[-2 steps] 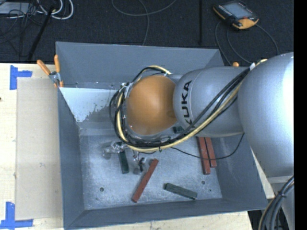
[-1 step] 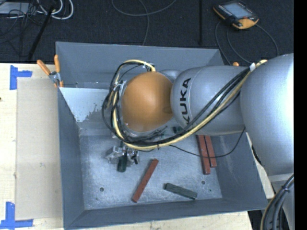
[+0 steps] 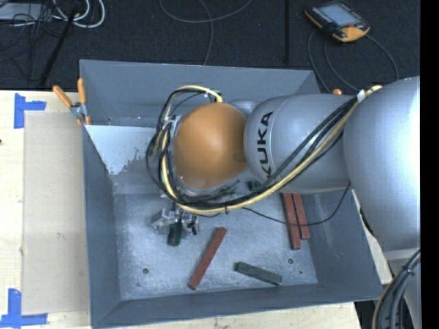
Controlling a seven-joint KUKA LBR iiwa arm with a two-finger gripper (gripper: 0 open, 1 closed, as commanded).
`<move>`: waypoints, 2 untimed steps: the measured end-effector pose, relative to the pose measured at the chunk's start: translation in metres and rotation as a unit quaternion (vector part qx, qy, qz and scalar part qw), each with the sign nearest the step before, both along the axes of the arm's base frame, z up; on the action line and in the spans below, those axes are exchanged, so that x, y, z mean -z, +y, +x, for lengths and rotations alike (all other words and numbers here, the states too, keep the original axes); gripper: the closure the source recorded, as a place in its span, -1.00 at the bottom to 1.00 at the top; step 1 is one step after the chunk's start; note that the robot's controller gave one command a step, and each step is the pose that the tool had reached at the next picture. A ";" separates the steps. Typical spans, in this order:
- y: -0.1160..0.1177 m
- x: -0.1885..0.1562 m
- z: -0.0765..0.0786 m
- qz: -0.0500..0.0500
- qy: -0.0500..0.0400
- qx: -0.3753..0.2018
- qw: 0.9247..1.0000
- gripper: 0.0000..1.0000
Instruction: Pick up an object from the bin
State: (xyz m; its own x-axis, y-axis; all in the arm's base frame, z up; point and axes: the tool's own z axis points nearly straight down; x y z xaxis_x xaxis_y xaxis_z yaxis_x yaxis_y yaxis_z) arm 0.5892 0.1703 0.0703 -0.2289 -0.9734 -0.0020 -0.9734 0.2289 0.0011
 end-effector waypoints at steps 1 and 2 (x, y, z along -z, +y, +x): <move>0.000 -0.003 -0.001 0.000 0.001 0.000 1.000 1.00; 0.000 -0.017 -0.002 -0.001 0.002 0.001 1.000 1.00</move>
Offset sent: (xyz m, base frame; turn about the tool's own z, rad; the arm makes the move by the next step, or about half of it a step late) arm 0.0000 0.0000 0.0312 0.0000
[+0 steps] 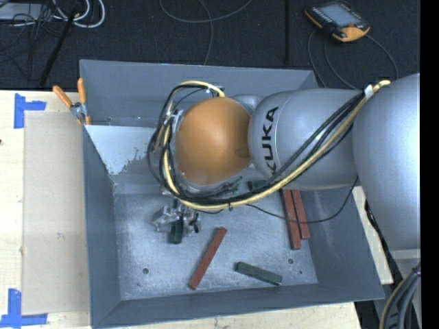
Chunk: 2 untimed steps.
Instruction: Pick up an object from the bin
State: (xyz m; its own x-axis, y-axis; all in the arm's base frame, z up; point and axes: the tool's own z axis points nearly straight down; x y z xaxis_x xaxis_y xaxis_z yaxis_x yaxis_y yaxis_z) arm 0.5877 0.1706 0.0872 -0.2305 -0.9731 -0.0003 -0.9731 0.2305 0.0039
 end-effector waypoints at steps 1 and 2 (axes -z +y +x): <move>0.001 -0.008 0.001 0.000 -0.002 0.000 1.000 1.00; 0.001 -0.012 0.001 0.001 -0.003 0.001 1.000 1.00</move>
Offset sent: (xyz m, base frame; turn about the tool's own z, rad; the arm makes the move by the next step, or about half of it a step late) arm 0.0001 0.0001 0.0016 0.0000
